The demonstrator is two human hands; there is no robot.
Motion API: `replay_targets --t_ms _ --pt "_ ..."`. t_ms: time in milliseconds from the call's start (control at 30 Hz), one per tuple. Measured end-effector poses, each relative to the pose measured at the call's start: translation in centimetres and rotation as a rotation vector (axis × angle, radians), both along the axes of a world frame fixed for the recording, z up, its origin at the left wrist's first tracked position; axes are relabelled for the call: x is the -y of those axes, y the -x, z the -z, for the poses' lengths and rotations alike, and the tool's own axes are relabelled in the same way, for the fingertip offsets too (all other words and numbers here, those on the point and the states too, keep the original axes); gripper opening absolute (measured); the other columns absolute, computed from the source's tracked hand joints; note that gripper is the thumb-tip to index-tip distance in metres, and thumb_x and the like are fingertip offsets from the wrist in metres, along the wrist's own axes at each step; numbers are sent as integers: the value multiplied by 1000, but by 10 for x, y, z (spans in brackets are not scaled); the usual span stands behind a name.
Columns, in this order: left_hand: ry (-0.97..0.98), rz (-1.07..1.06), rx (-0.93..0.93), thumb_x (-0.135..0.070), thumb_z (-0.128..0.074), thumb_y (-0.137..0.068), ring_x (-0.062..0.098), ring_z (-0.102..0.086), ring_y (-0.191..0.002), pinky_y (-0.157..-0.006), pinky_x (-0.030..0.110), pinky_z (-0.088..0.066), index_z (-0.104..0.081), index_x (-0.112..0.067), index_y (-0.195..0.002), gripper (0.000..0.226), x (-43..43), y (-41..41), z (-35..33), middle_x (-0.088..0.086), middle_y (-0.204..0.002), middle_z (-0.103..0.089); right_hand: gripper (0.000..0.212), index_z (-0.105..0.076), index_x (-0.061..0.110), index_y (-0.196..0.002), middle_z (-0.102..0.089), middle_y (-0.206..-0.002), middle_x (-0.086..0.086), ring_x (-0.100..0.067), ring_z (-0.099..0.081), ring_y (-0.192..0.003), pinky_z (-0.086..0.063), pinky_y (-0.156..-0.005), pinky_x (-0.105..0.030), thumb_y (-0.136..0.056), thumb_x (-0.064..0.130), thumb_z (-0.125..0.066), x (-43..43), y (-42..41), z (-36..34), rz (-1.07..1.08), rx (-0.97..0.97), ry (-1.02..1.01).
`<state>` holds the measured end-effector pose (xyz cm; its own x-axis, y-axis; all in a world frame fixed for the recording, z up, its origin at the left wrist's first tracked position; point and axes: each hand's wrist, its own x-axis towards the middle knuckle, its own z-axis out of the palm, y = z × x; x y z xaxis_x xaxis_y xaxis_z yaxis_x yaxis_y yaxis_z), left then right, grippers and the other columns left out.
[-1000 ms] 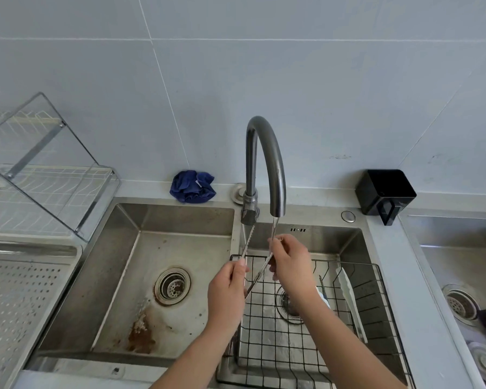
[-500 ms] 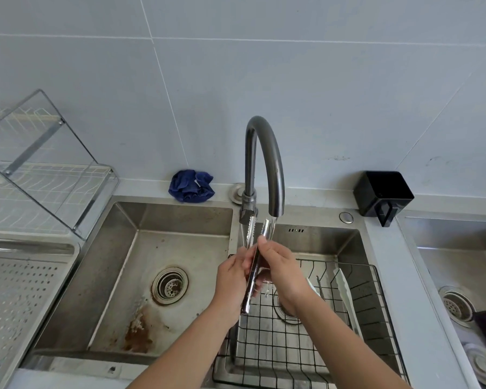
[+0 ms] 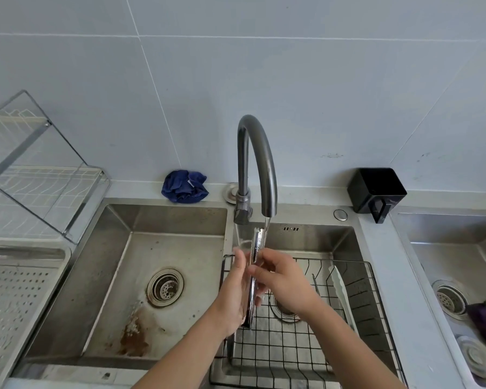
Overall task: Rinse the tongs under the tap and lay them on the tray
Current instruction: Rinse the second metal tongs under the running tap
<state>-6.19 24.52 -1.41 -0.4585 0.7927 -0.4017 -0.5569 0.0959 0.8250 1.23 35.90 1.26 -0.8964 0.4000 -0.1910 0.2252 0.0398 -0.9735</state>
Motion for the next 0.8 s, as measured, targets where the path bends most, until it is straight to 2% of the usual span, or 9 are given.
replay_targets --t_ms 100,167,200,267,333,467,600,733,800 --pt "47 -6 -14 -73 -62 -80 13 -57 -71 -52 28 -41 -65 -24 -121 64 0 3 -3 4 -95 -64 4 -74 24 -91 -69 -79 -12 -16 -65 -65 -54 -52 -30 -88 22 -73 -9 -1 1 210 -21 -8" --pt "84 -42 9 -62 -68 -83 17 -57 -67 -49 30 -42 -65 -19 -122 58 -1 6 -4 6 -88 -62 4 -70 26 -93 -68 -80 -5 -12 -64 -65 -51 -50 -25 -91 23 -72 -13 1 6 405 14 3" --pt "101 -63 17 -56 -68 -87 20 -58 -65 -49 31 -43 -65 -15 -122 54 -2 7 -3 7 -85 -62 9 -67 25 -100 -69 -87 -2 -12 -65 -68 -52 -50 -24 -92 27 -72 -14 2 8 423 60 9" --pt "119 -90 4 -43 -63 -95 23 -59 -62 -49 32 -46 -69 -12 -118 39 -3 10 -2 9 -81 -64 29 -61 25 -120 -69 -102 2 -15 -69 -80 -55 -55 -24 -94 34 -70 -11 6 13 305 150 7" --pt "133 -98 -20 -34 -62 -97 25 -61 -59 -49 31 -48 -71 -9 -110 30 -4 11 -1 13 -79 -66 33 -61 21 -127 -73 -106 3 -17 -72 -89 -57 -61 -25 -96 30 -67 -7 9 18 252 156 21" --pt "175 -124 -59 -41 -69 -86 31 -69 -60 -48 31 -52 -72 -10 -97 33 -7 14 -4 17 -78 -73 16 -72 23 -107 -80 -95 1 -11 -75 -80 -53 -59 -20 -92 17 -72 -5 10 14 342 -7 152" --pt "230 -152 -135 -41 -54 -101 35 -73 -67 -53 34 -56 -69 -13 -108 32 -16 19 1 27 -86 -73 10 -73 23 -96 -78 -82 -2 -7 -69 -69 -51 -56 -20 -91 14 -74 -5 9 8 399 -48 104" --pt "210 -210 -207 -27 -54 -103 23 -67 -59 -51 32 -52 -64 -10 -112 22 -30 19 6 22 -87 -66 10 -75 22 -89 -71 -74 -12 -9 -64 -59 -52 -50 -20 -93 14 -72 -3 2 7 400 -74 50" --pt "221 -195 -308 -24 -56 -102 17 -64 -62 -56 34 -52 -66 -10 -108 18 -37 19 7 15 -85 -70 10 -75 21 -90 -71 -72 -10 -8 -64 -58 -53 -51 -20 -94 13 -70 -2 -2 9 396 -56 20"
